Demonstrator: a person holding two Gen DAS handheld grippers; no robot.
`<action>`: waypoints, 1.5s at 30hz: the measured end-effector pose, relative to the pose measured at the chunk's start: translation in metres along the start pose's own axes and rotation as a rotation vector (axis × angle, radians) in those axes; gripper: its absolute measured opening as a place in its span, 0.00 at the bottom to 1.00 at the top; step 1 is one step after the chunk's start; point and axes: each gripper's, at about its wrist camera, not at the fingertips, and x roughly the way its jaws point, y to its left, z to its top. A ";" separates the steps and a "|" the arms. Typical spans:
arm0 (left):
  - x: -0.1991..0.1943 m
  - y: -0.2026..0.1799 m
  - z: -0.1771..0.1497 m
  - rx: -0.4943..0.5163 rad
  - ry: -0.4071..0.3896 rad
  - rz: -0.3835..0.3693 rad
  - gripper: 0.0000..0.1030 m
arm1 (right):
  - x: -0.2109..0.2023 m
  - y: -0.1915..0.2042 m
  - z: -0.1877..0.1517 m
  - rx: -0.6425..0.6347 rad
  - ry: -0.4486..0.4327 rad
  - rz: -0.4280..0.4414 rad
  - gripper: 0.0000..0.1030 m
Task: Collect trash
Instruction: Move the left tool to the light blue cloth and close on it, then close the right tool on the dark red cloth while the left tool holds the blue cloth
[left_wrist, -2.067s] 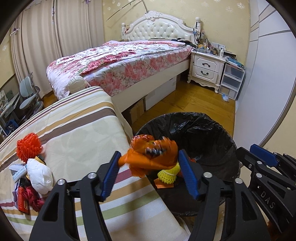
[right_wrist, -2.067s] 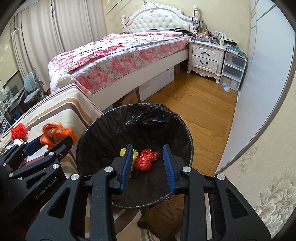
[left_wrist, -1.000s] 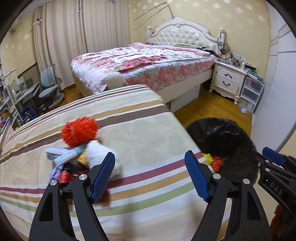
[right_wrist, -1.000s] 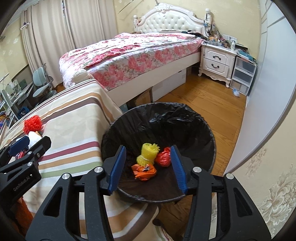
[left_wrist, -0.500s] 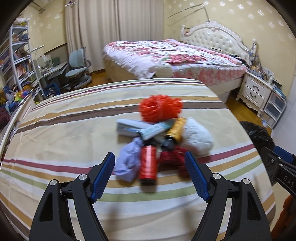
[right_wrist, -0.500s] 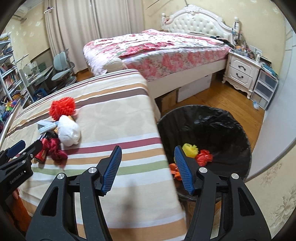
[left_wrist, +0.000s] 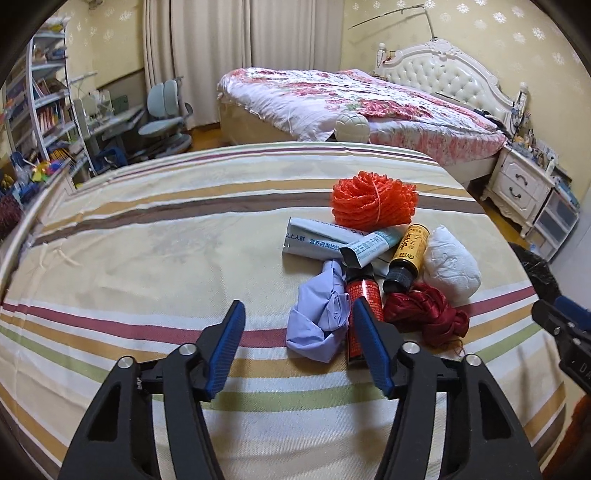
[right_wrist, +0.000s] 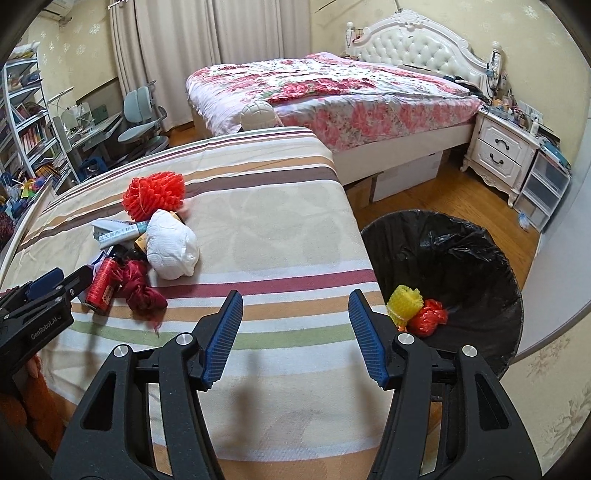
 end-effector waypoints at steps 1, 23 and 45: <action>0.001 0.004 0.000 -0.012 0.005 -0.008 0.55 | 0.000 0.001 0.000 -0.001 0.001 0.000 0.56; 0.007 0.008 -0.009 0.041 0.035 -0.067 0.36 | 0.000 0.035 -0.004 -0.058 0.006 0.064 0.57; -0.007 0.057 -0.021 -0.057 0.037 -0.015 0.36 | 0.022 0.112 -0.009 -0.221 0.070 0.177 0.52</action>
